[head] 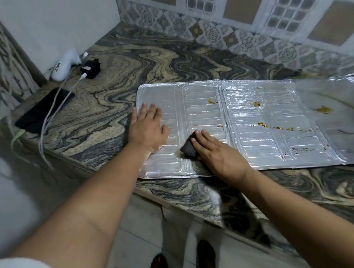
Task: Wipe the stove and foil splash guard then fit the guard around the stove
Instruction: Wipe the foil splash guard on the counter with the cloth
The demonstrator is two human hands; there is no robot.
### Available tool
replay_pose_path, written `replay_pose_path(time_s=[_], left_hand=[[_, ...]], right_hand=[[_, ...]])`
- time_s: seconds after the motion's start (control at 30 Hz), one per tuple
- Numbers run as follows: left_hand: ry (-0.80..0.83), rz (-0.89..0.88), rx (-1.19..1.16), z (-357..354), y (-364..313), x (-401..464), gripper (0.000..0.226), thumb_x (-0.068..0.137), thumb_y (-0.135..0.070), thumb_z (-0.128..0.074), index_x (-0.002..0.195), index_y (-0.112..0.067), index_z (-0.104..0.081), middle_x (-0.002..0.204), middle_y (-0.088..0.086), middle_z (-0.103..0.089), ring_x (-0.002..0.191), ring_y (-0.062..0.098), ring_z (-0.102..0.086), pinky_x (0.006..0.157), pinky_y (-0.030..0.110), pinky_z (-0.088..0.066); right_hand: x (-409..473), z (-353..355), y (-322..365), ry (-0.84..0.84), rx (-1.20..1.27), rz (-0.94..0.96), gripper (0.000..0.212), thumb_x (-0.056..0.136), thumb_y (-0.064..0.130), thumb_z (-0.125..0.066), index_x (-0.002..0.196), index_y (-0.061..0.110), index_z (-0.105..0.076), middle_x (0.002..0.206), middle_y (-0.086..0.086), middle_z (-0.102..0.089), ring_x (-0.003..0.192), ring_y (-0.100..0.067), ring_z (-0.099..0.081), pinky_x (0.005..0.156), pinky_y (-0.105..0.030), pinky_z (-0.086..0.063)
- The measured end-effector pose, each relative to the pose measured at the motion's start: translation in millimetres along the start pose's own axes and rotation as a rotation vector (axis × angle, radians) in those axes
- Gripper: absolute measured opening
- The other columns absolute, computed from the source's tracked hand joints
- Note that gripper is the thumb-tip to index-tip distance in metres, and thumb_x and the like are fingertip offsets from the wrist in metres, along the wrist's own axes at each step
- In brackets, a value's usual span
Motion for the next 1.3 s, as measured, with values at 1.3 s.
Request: replay_pose_path(time_s=[1.3], left_hand=[[0.05,0.053,-0.131,-14.3,-43.6,-24.9,0.072,0.092,-0.069,-0.011,0.155,-0.039,0.007,0.165,0.008,0.017,0.15,0.034,0.02,0.12,0.056,0.007]], right_hand=[[95.8,15.4,-96.4,0.016,-0.031,-0.048,0.059,0.098,0.041,-0.021,0.154,0.022,-0.025,0.16,-0.014,-0.024,0.145,-0.041,-0.023,0.115,-0.052,-0.026]])
Point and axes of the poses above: each hand's wrist, its own x-axis towards the middle knuckle, its own z-axis out of the back of the hand, y = z × x, the point moved 8 cm from there along x, towards the middle knuckle
